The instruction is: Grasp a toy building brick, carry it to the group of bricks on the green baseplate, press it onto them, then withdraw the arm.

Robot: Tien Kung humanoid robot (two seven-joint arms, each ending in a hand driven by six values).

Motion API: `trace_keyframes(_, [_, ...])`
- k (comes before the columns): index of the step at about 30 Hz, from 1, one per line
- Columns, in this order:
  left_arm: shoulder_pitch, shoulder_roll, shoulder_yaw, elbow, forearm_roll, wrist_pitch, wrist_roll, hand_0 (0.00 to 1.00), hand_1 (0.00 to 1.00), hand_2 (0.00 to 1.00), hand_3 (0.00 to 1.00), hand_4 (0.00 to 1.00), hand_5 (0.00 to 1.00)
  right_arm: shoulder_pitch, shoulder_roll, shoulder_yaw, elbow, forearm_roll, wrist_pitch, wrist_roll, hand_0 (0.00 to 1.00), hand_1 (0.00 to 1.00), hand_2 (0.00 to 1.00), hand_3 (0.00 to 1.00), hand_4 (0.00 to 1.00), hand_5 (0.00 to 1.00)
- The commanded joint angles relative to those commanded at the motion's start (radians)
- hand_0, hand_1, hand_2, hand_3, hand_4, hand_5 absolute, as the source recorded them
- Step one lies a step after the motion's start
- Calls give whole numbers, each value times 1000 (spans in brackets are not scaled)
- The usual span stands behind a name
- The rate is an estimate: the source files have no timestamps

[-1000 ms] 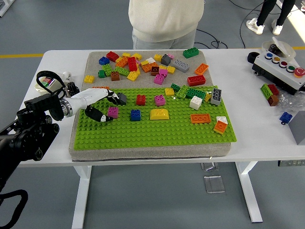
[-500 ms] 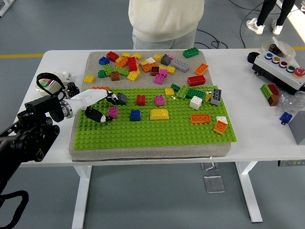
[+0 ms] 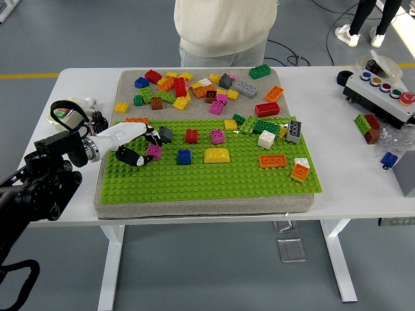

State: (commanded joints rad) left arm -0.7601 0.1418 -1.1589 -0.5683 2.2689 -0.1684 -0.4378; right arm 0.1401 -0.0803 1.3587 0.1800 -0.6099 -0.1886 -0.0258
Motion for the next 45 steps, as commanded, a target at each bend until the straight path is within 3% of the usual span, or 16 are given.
trace_keyframes(8, [6, 6, -13, -24, 0, -9, 1, 667, 626, 581, 560, 494, 2, -1, 0, 2, 0, -1, 0, 0, 729, 658, 703, 570, 907, 498])
trace_keyframes(19, [32, 22, -86, -149, 0, -79, 17, 649, 621, 581, 558, 487, 2, -2, -2, 6, 0, -5, 0, 4, 730, 656, 703, 570, 907, 498])
trace_keyframes(24, [89, 32, -115, -251, 0, -120, 40, 644, 611, 580, 556, 476, 2, -7, -7, 12, 0, -10, 5, 4, 731, 657, 703, 570, 906, 498])
trace_keyframes(32, [189, 24, -182, -408, 0, -184, 89, 637, 606, 578, 555, 463, 2, -8, -12, 22, 0, -19, 13, 8, 729, 657, 703, 570, 907, 498])
trace_keyframes(45, [264, 5, -215, -438, 0, -193, 116, 637, 605, 579, 555, 456, 2, -12, -13, 26, 0, -22, 18, 9, 728, 657, 703, 570, 907, 498])
